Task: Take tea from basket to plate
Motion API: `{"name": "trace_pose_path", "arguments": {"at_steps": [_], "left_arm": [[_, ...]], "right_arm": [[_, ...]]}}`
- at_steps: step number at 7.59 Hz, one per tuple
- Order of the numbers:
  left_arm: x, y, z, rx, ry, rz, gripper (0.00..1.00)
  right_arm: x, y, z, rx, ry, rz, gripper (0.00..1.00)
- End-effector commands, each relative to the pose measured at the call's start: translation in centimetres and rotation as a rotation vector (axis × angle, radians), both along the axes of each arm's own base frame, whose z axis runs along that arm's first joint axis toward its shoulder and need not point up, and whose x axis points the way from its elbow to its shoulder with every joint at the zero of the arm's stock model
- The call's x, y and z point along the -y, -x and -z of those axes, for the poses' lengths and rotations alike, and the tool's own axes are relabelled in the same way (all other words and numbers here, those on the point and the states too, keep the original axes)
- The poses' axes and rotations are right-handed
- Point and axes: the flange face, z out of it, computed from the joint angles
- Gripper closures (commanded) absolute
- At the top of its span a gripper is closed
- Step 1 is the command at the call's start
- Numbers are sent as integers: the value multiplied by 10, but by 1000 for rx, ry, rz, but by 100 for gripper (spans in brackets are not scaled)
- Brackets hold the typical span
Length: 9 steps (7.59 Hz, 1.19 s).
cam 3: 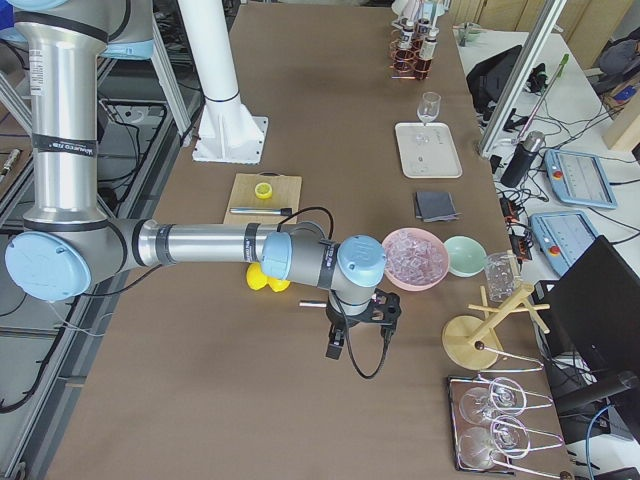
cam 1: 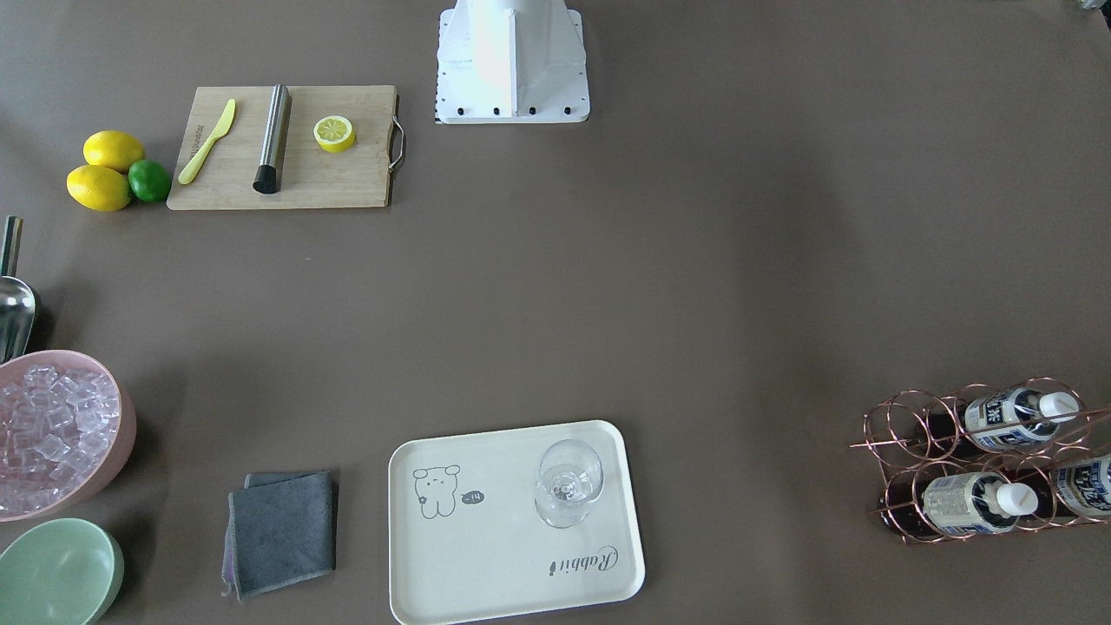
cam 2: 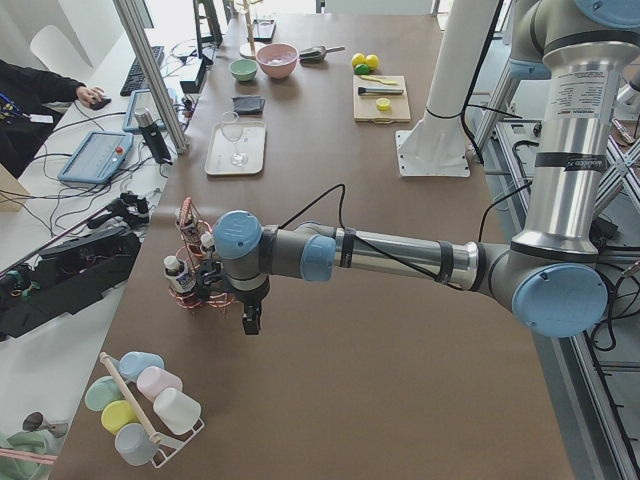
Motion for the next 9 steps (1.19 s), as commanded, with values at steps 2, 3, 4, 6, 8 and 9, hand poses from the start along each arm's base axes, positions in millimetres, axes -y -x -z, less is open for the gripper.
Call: {"name": "trace_pose_path", "arguments": {"at_steps": [2, 3, 4, 6, 8, 9], "left_arm": [[4, 21, 33, 3, -56, 35, 1], [21, 22, 53, 8, -108, 25, 2], [28, 24, 62, 22, -210, -50, 2], [58, 29, 122, 81, -351, -73, 2], [62, 26, 129, 128, -491, -204, 2], [63, 28, 129, 153, -552, -259, 2]], "right_arm": [[-2, 0, -2, 2, 5, -1, 0], [0, 0, 0, 5, 1, -1, 0], [0, 0, 1, 5, -1, -1, 0], [0, 0, 0, 5, 2, -1, 0], [0, 0, 0, 5, 2, -1, 0], [0, 0, 0, 5, 2, -1, 0]]}}
